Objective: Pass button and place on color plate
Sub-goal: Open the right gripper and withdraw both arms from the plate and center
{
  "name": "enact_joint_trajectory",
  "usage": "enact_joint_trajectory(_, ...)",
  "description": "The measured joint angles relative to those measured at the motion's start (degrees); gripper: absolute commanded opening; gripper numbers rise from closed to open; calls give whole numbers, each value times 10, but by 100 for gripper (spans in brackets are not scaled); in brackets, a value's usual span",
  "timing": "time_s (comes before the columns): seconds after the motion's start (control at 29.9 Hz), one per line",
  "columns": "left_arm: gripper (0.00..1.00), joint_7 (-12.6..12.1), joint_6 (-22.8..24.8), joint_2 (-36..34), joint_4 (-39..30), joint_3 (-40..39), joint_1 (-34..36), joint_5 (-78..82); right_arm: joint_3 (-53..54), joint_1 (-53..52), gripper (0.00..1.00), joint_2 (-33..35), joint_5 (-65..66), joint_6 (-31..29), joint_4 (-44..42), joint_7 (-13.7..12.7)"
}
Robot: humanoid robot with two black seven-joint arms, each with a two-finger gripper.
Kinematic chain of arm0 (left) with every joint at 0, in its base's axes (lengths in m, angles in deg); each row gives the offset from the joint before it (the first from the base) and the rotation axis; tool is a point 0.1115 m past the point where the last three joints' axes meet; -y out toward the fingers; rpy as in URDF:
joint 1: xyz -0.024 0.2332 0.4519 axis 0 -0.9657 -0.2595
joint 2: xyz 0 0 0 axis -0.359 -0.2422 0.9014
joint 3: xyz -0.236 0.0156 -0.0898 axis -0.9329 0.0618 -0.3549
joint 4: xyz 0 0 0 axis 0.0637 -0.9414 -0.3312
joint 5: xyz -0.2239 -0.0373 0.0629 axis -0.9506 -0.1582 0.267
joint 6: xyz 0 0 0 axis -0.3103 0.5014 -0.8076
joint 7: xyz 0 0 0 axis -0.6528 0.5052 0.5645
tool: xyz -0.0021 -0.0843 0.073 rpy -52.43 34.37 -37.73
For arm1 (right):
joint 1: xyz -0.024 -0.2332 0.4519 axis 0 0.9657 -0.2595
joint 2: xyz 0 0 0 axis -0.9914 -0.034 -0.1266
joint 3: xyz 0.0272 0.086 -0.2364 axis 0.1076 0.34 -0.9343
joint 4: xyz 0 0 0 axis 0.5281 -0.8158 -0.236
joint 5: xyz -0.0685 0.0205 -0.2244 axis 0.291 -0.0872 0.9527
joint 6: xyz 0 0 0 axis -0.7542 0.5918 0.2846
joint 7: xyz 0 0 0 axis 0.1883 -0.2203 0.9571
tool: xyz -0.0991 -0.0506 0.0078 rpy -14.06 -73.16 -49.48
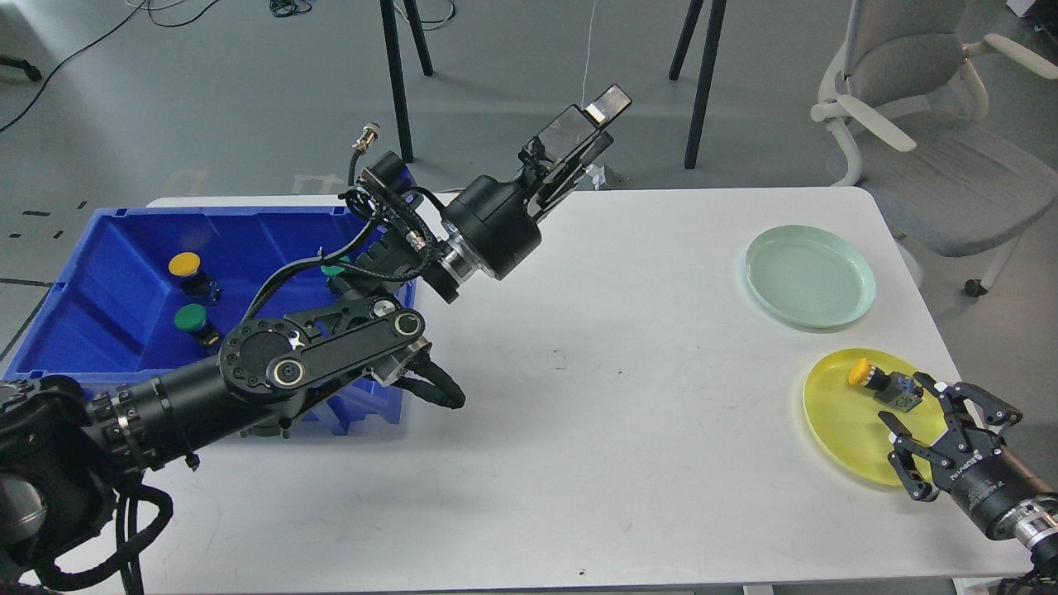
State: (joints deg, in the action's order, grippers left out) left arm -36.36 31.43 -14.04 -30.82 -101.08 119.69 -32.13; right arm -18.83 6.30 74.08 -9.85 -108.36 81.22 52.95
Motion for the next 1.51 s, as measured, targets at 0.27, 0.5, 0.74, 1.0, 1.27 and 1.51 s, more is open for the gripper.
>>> enact_joint_trajectory(0.27,81,0,0,-8,-1,-7,-4,-2,52,-25,95,-1,-5,0,39,0)
enact_joint_trajectory(0.5,84,0,-5,-85,-4,-47,-29,-5,58,-144,96,-24,-5,0,52,0)
enact_joint_trajectory(0.74,87,0,5,-216,-11,-83,-80,-14,49,-272,97,-79,0,0,40,0)
enact_joint_trajectory(1.0,89,0,77,-257,-7,-204,-176,-30,-4,-365,97,-151,1,0,16,0)
enact_joint_trajectory(1.27,94,0,119,-281,3,-253,-213,-94,-17,-382,97,-184,2,0,17,0)
enact_joint_trajectory(1.51,94,0,125,-399,-39,-229,-220,85,-28,-376,97,-184,2,0,17,0)
